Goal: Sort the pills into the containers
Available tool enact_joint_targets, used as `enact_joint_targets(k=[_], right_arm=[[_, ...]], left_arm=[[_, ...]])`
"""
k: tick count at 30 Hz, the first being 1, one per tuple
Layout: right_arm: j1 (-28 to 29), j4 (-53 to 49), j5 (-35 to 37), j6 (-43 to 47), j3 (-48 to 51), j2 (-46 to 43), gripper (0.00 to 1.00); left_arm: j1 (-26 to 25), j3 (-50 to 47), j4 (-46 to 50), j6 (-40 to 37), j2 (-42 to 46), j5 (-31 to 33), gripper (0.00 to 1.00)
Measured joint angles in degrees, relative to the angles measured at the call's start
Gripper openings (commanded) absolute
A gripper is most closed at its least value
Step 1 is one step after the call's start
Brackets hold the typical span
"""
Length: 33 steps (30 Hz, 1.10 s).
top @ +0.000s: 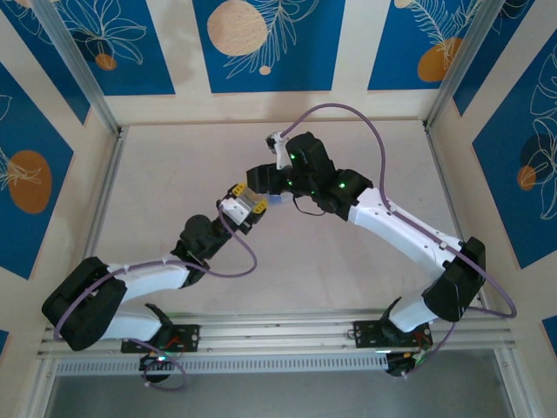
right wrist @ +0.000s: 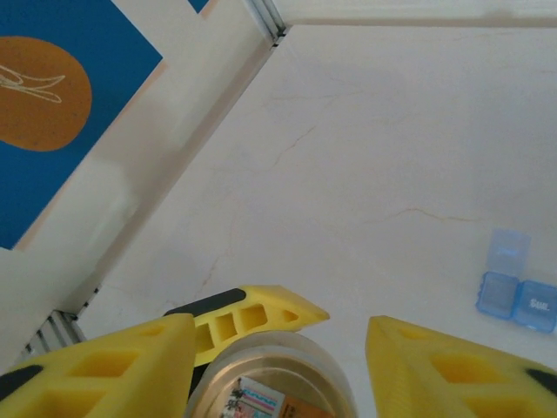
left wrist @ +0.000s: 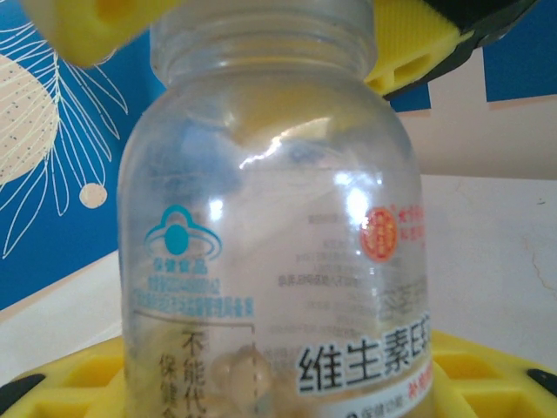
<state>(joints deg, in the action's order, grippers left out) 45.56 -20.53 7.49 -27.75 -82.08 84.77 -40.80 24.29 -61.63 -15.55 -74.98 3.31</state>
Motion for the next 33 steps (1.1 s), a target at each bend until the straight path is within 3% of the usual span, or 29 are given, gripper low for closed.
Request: enact_joint_targets(k=[7,10,22,27,33], right_arm=[[-0.55,1.9,-4.39,4.61,1.25,-0.42,0.38],[-1.51,4.39,-8.22,10.1,3.98,-2.08,0.29],[-8.13,4.13,-35.45,36.7,11.43,-10.95,0.19],[-9.22,0.09,-41.72,43.95,10.01,-11.02,0.17],[-10.14,-0.17,-44.17,45.9,8.48,-11.02,0.16]], left_arm=[[0.0,0.0,-0.26,0.0,0.04,-0.28,0.0],[0.0,-0.11,-0.31,0.02,0.31,-2.34,0.0],[0.0,-1.81,-6.62,4.87,0.74,-24.39,0.0],[0.0,-1.81,-9.31,7.8,-0.5,-29.86,0.0],[0.0,-1.81,-9.57,8.92,-0.76,-33.31,0.0]])
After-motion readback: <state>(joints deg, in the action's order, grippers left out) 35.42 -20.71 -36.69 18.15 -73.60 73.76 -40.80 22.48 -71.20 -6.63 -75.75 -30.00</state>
